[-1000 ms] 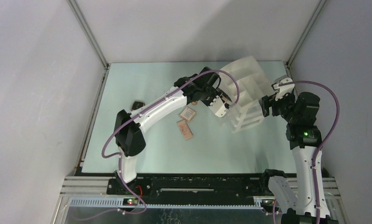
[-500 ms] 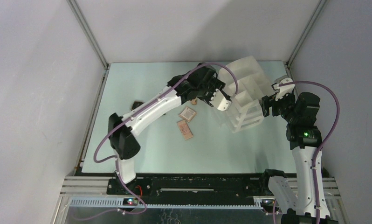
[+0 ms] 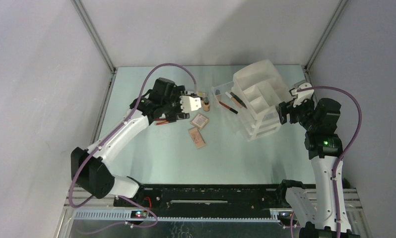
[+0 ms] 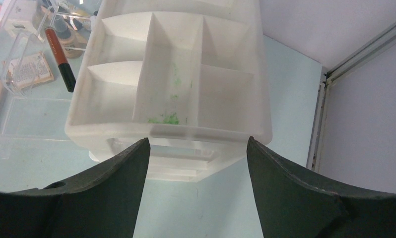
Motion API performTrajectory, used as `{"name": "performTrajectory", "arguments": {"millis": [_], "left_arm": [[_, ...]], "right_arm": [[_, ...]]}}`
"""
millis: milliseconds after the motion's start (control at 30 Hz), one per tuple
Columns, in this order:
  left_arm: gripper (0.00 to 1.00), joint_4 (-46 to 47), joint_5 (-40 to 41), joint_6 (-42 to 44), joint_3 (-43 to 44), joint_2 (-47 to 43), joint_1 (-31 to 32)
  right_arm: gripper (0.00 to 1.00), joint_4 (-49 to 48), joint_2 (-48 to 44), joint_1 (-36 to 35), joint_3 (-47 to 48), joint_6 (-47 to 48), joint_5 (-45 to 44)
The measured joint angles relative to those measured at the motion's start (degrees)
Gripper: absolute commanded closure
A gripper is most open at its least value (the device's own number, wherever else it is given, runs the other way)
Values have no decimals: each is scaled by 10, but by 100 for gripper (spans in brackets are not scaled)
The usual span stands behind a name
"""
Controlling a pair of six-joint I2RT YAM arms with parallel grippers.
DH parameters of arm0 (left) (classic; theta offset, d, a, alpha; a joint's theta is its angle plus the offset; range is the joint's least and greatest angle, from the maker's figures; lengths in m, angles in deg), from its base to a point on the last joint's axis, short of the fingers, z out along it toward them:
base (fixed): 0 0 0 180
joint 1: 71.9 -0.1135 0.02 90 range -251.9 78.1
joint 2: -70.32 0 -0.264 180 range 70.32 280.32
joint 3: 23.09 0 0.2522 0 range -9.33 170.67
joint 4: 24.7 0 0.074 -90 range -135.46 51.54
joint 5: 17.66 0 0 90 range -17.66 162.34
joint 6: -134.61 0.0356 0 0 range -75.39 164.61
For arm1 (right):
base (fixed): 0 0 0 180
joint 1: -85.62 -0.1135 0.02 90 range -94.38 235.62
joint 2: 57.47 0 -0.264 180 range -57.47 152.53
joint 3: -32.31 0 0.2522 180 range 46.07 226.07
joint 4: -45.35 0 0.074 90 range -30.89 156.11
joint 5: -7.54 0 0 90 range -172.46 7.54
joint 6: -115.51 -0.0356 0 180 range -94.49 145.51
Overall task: Organize the makeup
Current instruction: Pick up the makeup from the center of the board.
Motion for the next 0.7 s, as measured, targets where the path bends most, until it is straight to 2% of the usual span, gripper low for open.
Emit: {"name": "performTrajectory", "arguments": {"millis": [133,333,500,700], "left_arm": [[23,-7,-40,-37,-53,11,-73],[39,-26,-81,-55,-52,90,-155],[46,-76,-104,-60,-2,207,-193],[50,-98,-106,-61,18,250,-208]], "right_arm": [[20,0,4,0,0,0,0],[20,0,11,0,0,0,0],[20,0,11,0,0,0,0],[20,0,11,0,0,1,0]]}}
